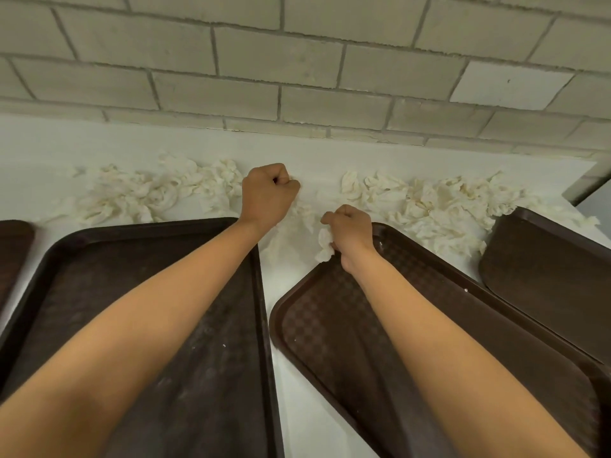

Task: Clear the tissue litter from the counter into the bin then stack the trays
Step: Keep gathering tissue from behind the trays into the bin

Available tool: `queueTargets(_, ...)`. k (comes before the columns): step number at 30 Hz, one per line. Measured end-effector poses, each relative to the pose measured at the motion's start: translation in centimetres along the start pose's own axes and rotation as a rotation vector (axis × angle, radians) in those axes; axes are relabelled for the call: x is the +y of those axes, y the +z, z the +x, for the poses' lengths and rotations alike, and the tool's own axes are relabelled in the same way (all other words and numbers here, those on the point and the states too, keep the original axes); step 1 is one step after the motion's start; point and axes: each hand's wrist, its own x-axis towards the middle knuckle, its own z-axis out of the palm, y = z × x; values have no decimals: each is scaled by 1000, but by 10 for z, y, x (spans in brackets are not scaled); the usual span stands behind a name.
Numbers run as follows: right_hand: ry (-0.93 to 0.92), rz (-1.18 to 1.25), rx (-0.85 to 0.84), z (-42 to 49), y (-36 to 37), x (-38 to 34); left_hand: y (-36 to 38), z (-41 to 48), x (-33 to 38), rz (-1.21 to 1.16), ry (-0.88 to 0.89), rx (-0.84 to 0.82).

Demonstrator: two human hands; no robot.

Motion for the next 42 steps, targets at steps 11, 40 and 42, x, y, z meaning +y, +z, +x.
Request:
queueTargets(11,-76,-17,-85,-34,-10,5,-18,-49,29,-114,-106,104)
queueTargets(40,-228,18,-5,-227,-115,46,-24,-270,122,-133,-42,36)
queueTargets(42,-220,21,19,-243,-127,57,-20,-290,127,-130,-56,8)
